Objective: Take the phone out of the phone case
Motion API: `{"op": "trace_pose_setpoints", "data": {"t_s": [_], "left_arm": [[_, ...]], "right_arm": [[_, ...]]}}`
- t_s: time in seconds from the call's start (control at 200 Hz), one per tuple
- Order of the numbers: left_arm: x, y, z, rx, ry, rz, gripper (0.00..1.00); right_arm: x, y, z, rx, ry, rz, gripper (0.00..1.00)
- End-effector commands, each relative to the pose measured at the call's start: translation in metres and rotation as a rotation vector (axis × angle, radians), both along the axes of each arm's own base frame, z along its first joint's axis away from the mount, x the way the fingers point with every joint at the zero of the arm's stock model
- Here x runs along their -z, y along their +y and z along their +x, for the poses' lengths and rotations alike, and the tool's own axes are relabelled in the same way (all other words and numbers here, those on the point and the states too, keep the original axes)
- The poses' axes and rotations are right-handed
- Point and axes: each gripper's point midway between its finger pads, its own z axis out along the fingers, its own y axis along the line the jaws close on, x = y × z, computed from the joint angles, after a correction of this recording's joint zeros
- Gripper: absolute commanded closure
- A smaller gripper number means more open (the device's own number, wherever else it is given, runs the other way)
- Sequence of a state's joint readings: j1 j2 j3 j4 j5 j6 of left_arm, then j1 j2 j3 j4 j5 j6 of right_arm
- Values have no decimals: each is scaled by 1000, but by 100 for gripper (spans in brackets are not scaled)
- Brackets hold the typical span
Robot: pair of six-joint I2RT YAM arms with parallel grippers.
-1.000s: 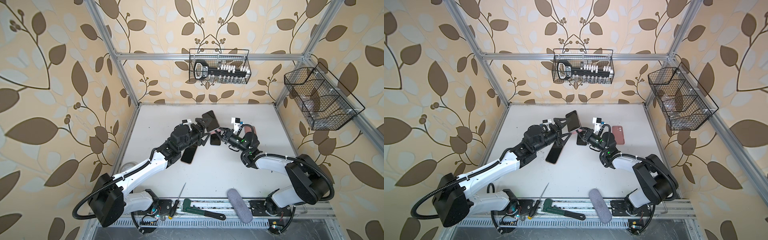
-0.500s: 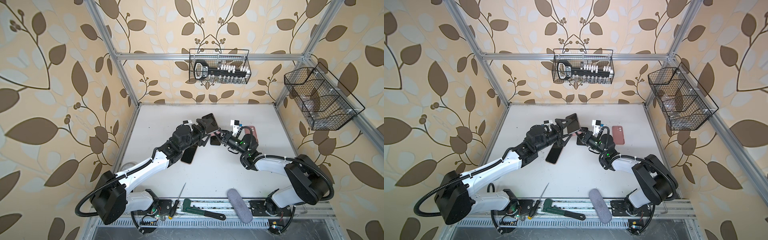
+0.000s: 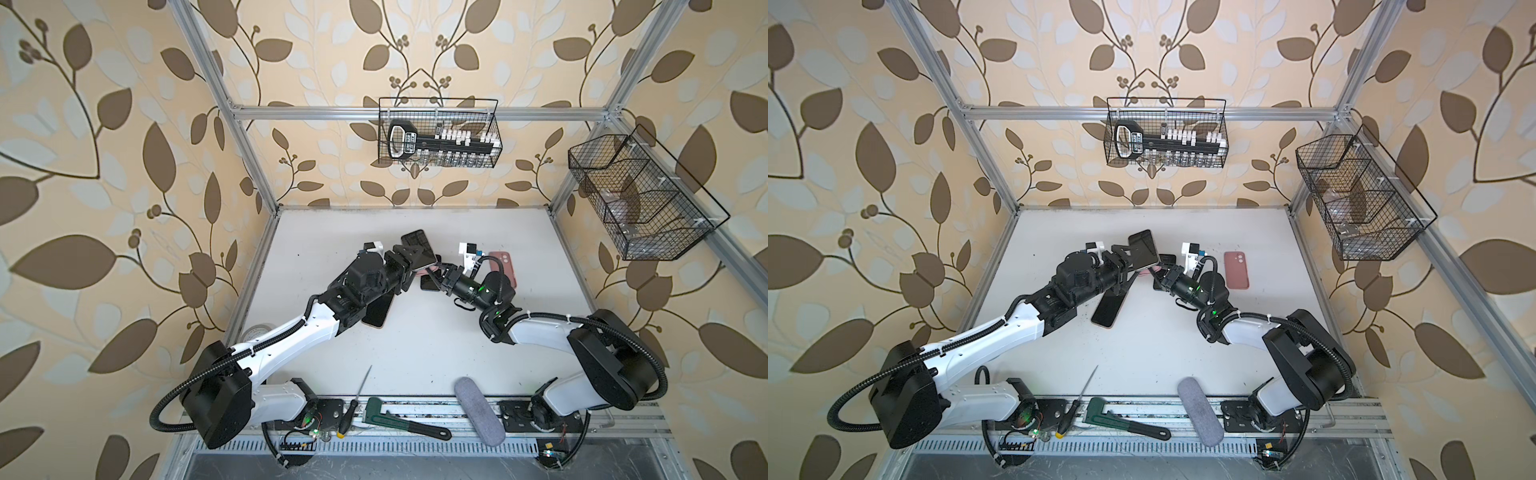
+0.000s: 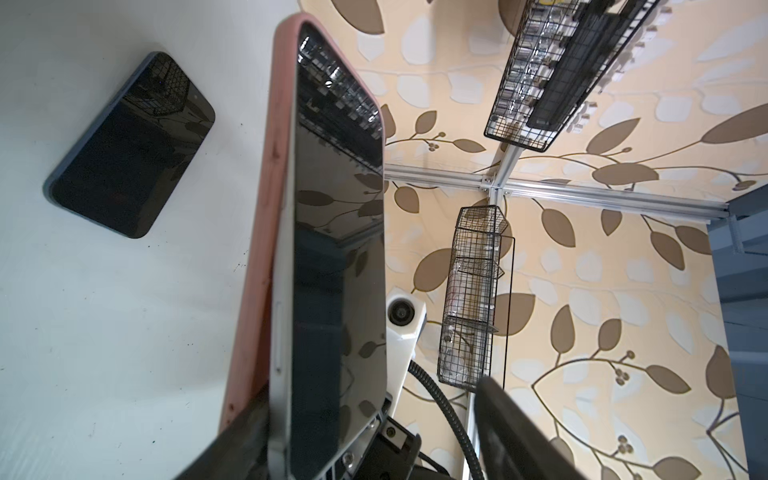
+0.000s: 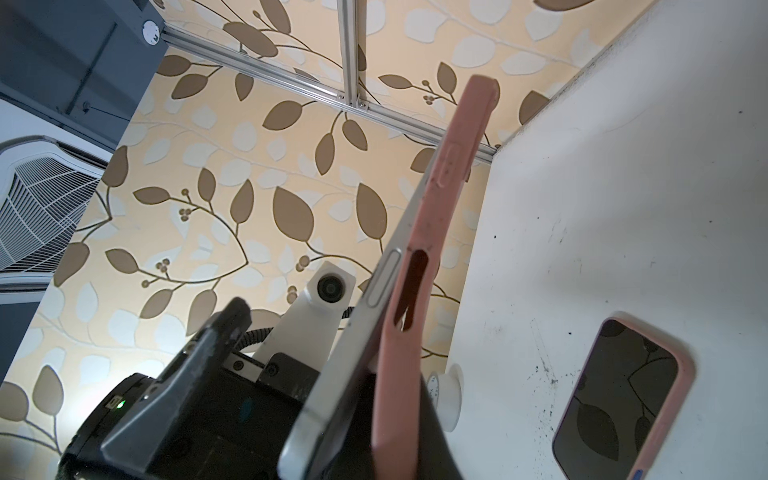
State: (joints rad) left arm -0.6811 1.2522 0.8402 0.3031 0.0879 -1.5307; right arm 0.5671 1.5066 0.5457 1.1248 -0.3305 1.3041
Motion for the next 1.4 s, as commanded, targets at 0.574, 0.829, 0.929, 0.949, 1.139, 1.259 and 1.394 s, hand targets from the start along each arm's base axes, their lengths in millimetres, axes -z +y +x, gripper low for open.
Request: {"op": "trace_pose_setpoints", "data": {"t_s": [0.574, 0.829, 0.929, 0.949, 1.139, 1.259, 1.394], "left_arm": [[-25, -9, 12, 6, -64, -49, 100], [-45, -13, 9, 34, -87, -104, 100], [-60, -18, 6, 62, -104, -147, 100], [-63, -18, 6, 67, -107, -156, 100], [-92, -20, 1, 92, -140, -226, 100], [-107, -19, -4, 102, -163, -251, 100], [-115, -16, -8, 104, -175, -270, 100]], "right_arm": [[-17, 9, -7, -22, -77, 50, 100], [5, 7, 0, 4, -46, 4, 100], [20, 3, 5, 32, -28, -28, 100], [22, 2, 6, 38, -26, -34, 100], [45, -5, 15, 77, 3, -92, 100], [58, -11, 20, 97, 21, -115, 100], [66, -19, 26, 118, 31, -132, 100]]}}
